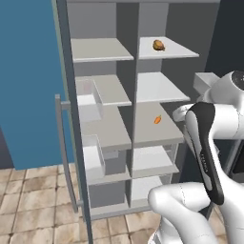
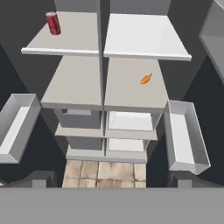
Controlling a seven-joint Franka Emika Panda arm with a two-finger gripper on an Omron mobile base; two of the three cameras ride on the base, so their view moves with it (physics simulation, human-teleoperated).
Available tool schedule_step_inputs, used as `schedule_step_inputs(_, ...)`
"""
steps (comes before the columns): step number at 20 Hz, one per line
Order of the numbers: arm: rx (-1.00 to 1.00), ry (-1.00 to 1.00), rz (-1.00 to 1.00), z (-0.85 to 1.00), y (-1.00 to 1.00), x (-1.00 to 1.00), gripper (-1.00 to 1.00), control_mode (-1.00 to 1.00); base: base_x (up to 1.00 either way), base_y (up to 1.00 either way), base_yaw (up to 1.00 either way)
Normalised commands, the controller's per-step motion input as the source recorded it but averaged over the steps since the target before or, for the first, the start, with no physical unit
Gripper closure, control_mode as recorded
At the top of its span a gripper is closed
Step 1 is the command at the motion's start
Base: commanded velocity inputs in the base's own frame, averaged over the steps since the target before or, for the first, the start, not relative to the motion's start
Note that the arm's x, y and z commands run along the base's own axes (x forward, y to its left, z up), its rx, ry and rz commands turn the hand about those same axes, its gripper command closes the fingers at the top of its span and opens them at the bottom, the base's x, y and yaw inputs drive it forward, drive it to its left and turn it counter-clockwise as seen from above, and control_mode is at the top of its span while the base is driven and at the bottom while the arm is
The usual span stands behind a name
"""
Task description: Pick up the frozen chicken drumstick from the freezer, place it on any shelf in the fridge, and close the fridge and freezer doors when done.
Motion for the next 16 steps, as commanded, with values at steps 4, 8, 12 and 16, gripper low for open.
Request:
schedule_step_inputs(4, 0.0, 0.0, 0.0, 0.0, 0.0, 0.0, -1.0, 1.0, -0.42, -0.03, 0.0)
schedule_step_inputs(8, 0.0, 0.0, 0.0, 0.0, 0.0, 0.0, -1.0, 1.0, -0.41, -0.02, 0.0)
schedule_step_inputs(12, 0.0, 0.0, 0.0, 0.0, 0.0, 0.0, -1.0, 1.0, -0.38, 0.0, 0.0)
schedule_step_inputs(16, 0.0, 0.01, 0.0, 0.0, 0.0, -0.27, -1.0, -1.0, 0.0, 0.0, 0.0)
